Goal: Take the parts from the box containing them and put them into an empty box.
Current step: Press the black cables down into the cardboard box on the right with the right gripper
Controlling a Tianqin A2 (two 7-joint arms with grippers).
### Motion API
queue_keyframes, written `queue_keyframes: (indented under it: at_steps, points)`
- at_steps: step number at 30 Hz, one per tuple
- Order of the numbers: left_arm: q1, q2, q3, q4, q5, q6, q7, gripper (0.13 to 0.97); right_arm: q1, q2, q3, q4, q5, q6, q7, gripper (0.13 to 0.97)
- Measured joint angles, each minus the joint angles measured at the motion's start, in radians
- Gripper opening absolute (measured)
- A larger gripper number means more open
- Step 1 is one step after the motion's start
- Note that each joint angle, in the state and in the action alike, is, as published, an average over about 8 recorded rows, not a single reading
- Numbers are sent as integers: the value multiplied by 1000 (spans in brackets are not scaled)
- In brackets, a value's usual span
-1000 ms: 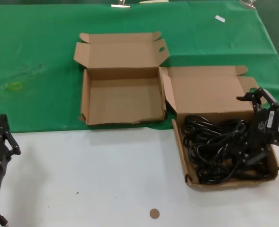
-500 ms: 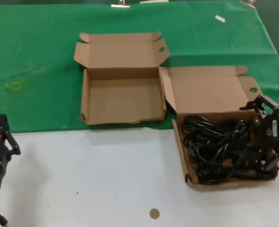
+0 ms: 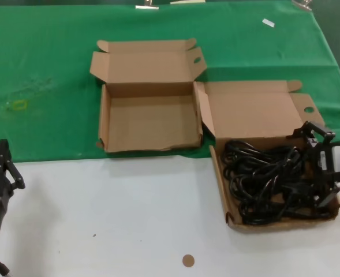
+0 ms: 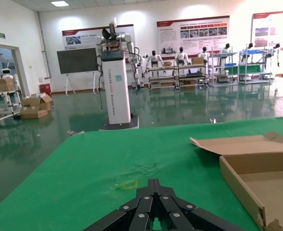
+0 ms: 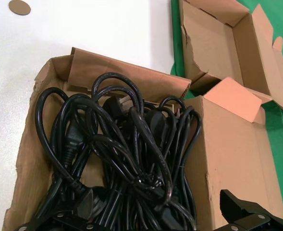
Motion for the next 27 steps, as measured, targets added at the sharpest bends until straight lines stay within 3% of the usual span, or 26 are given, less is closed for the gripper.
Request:
queue_keyframes:
  at_steps: [7,16,24,27]
  points:
    - [0,0,0,0,0,0,0,144,6,-31,17,-4,-41,-21,7,927]
    - [0,0,0,0,0,0,0,144,0,-48,39,0,-72,-40,17,817]
    - [0,0,0,0,0,0,0,144,-10,-50,56,4,-88,-51,23,636]
    - [0,0,0,0,0,0,0,144,-14,-50,61,6,-92,-56,24,636]
